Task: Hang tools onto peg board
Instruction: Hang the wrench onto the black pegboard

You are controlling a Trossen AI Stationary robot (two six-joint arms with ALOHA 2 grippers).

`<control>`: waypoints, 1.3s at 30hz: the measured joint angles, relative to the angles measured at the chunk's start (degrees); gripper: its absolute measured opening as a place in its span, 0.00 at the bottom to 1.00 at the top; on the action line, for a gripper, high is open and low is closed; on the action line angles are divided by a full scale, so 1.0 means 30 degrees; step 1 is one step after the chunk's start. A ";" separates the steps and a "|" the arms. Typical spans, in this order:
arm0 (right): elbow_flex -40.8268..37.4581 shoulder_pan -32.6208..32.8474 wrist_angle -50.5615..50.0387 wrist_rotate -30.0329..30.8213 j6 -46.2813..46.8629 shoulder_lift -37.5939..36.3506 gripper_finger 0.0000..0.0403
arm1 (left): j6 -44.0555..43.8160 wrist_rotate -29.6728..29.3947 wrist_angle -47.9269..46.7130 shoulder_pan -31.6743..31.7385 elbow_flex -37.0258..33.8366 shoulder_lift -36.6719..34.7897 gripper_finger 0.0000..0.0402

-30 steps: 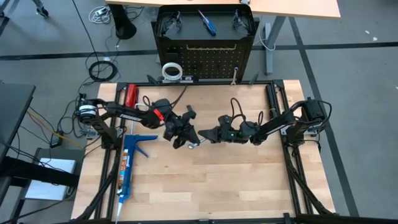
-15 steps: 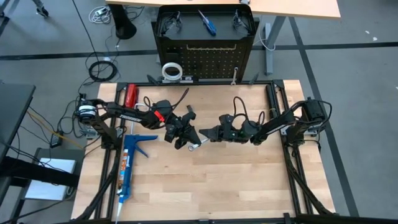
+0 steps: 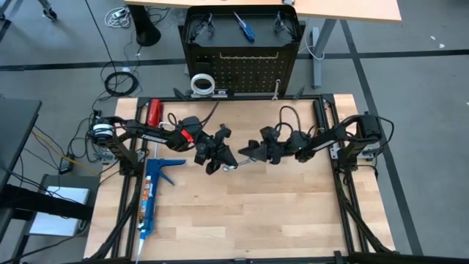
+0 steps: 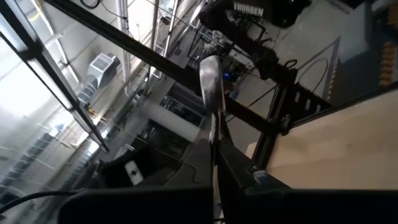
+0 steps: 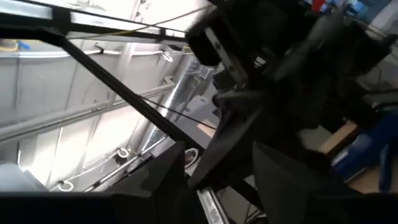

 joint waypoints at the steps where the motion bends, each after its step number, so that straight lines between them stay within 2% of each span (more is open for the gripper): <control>1: -0.0292 -0.0284 0.0242 -0.0336 -0.0163 -0.0065 0.49 | -0.0185 0.0022 -0.0048 0.0000 0.0000 -0.0007 0.00; 7: -0.2818 -0.1273 -0.0043 -0.0877 -0.2554 -0.1066 0.49 | -0.2859 0.0119 0.0304 0.0084 -0.0022 -0.0017 0.00; 11: -0.4142 -0.1057 -0.1597 0.0758 -0.5591 -0.2287 0.49 | -0.6336 -0.0711 0.0911 0.0373 -0.0022 -0.0030 0.00; 14: -0.4444 -0.0082 -0.3986 0.3208 -0.8633 -0.3349 0.49 | -0.8807 -0.2318 0.1324 0.0564 -0.0022 -0.0036 0.00; 18: -0.4066 0.1670 -0.7417 0.7679 -1.2622 -0.4426 0.49 | -1.0603 -0.4713 0.1228 0.0619 -0.0022 -0.0044 0.00; 22: -0.3541 0.3211 -0.9701 1.2748 -1.5776 -0.5197 0.49 | -1.2081 -0.8302 0.1090 0.0555 -0.0015 -0.0044 0.00; 28: -0.2677 0.4510 -1.1862 1.9710 -1.8375 -0.4744 0.49 | -1.2410 -1.4941 0.0665 -0.0248 -0.0007 -0.0044 0.00; 33: -0.2080 0.4744 -1.1906 2.2793 -1.9593 -0.3768 0.49 | -1.2660 -1.8126 0.0809 -0.1021 -0.0007 -0.0044 0.00; 35: -0.1842 0.4801 -1.1891 2.3260 -1.9750 -0.3428 0.49 | -1.2947 -1.8430 0.0814 -0.1196 -0.0005 -0.0051 0.00; 39: -0.1753 0.4801 -1.1174 2.1545 -2.1115 -0.3229 0.49 | -1.3154 -1.5188 0.0532 -0.1195 0.0000 -0.0051 0.00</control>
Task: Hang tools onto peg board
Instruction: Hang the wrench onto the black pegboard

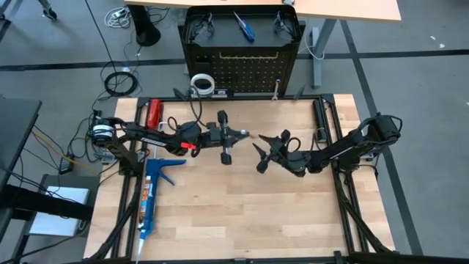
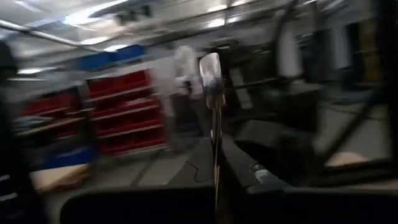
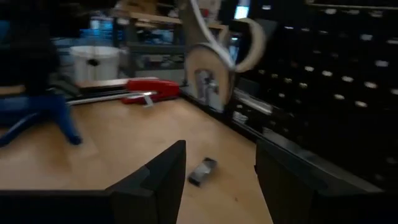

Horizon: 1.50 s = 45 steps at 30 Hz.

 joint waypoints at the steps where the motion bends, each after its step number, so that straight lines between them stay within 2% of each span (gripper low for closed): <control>1: 0.0000 0.0000 -0.0048 -0.0372 -0.0206 -0.0033 0.49 | -0.0359 0.0645 -0.0083 0.0065 0.0000 0.0000 0.00; 6: -0.0007 0.0007 -0.1275 -0.2276 -0.1515 -0.0587 0.47 | -0.2215 0.2678 -0.1642 0.0678 0.0000 0.0007 0.00; 12: -0.0007 -0.0176 -0.1510 -0.4452 -0.2032 -0.0688 0.41 | -0.2562 0.3016 -0.2579 0.0831 0.0000 0.0007 0.00; 17: -0.0007 -0.0576 -0.1554 -0.4617 -0.2081 -0.0685 0.32 | -0.2949 0.3163 -0.3038 0.0853 0.0000 0.0007 0.00; 26: -0.0029 -0.1253 -0.1239 -0.7421 -0.2059 -0.0670 0.12 | -0.3419 0.3771 -0.3217 0.0856 0.0000 0.0007 0.00; 29: -0.0036 -0.1253 -0.0644 -0.7513 -0.1977 -0.0663 0.08 | -0.3383 0.3837 -0.3070 0.0838 0.0037 -0.0040 0.00; 32: -0.0044 -0.1259 -0.0519 -0.7560 -0.1886 -0.0648 0.09 | -0.3398 0.3830 -0.3084 0.0845 0.0044 -0.0051 0.00; 40: -0.0022 -0.1819 0.0102 -0.9846 -0.1264 -0.0678 0.29 | -0.3532 0.4056 -0.3445 0.0845 -0.0007 0.0033 0.00; 45: -0.0022 -0.2100 -0.0379 -0.9992 -0.0864 -0.0678 0.35 | -0.3427 0.4057 -0.3417 0.0845 0.0000 0.0051 0.00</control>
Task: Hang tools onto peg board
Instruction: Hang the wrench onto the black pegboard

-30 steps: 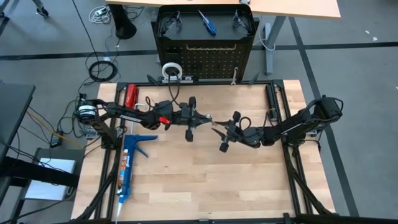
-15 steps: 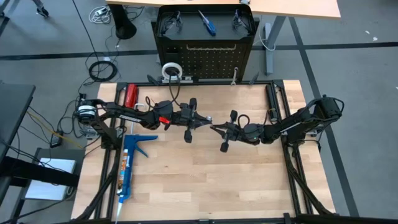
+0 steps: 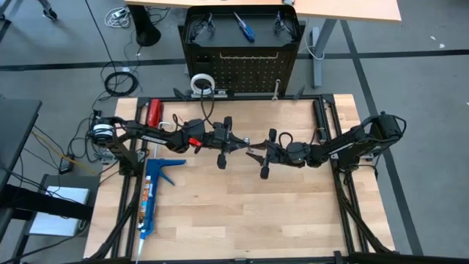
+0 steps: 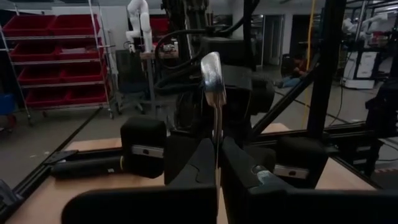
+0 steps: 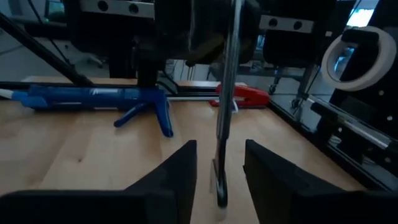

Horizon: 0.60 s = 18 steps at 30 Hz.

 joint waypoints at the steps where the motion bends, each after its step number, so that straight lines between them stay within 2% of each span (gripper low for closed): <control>1: 0.0000 -0.0029 0.0031 0.0000 -0.0001 0.0000 0.35 | 0.0007 0.0004 0.0040 0.0000 0.0000 0.0000 0.00; 6: 0.0000 -0.0057 -0.0064 0.0271 -0.0354 0.0000 0.29 | 0.0019 0.0003 0.0074 0.0000 0.0000 0.0000 0.00; 12: 0.0000 -0.0158 -0.0067 0.0503 -0.1130 0.0000 0.06 | 0.0151 -0.0046 0.0132 0.0015 0.0000 0.0000 0.01; 18: 0.0000 -0.0304 -0.0053 0.0611 -0.0433 0.0000 0.06 | 0.0095 -0.0807 0.0120 0.0011 0.0000 0.0000 0.04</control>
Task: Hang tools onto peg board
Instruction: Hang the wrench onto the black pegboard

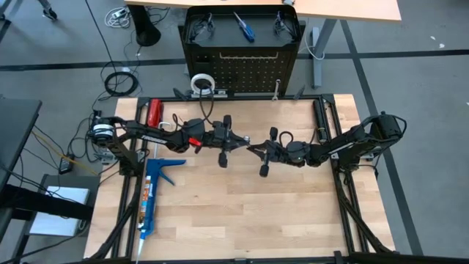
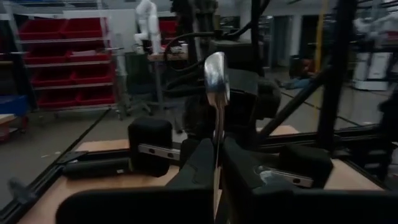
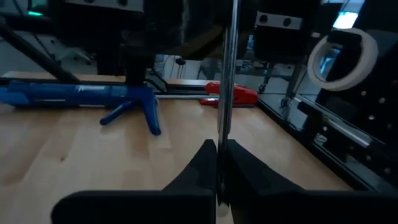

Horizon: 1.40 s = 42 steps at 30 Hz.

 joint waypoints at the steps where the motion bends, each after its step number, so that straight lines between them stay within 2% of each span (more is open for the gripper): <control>1: 0.0000 0.0002 0.0005 0.0191 0.0134 0.0005 0.06 | 0.0043 -0.0385 0.0000 -0.0011 0.0000 0.0000 0.05; 5: -0.0003 0.0369 -0.0006 0.3501 0.0306 -0.0060 0.06 | 0.0415 -0.2306 0.0007 -0.0004 0.0000 -0.0172 0.19; 8: 0.0000 0.0839 0.0179 0.6619 0.0020 -0.0080 0.06 | 0.0415 -0.5791 0.0064 -0.0026 0.0007 -0.0182 0.31; 11: 0.0000 0.1114 0.0089 0.8523 0.0127 -0.0081 0.06 | 0.0406 -0.9185 0.0109 -0.0023 0.0007 -0.0182 0.42; 14: 0.0000 0.1380 -0.0168 1.0345 0.0223 -0.0064 0.05 | 0.0068 -0.9606 0.0095 -0.0192 0.0000 -0.0182 0.47; 17: 0.0000 0.1610 -0.0319 1.2593 -0.0056 0.0000 0.05 | -0.1393 -0.9562 0.0119 -0.0557 0.0012 -0.0182 0.48; 21: 0.0182 0.1809 -0.0787 1.4354 -0.0589 0.0000 0.05 | -0.2011 -1.0700 0.0006 -0.1358 0.0418 0.0007 0.45; 29: 0.2222 0.2232 -0.5688 1.7697 -0.1448 0.0451 0.05 | -0.1313 -1.2005 -0.0058 -0.2475 0.1767 0.0007 0.38; 38: 0.2922 0.2454 -0.5584 2.0124 -0.8604 0.1668 0.05 | -0.5595 -1.2441 -0.1476 -0.2430 0.1987 0.0022 0.38; 42: 0.2922 0.2749 -0.5604 2.0182 -1.3898 0.1668 0.05 | -0.8342 -1.3080 -0.2773 -0.2430 0.1967 0.0022 0.38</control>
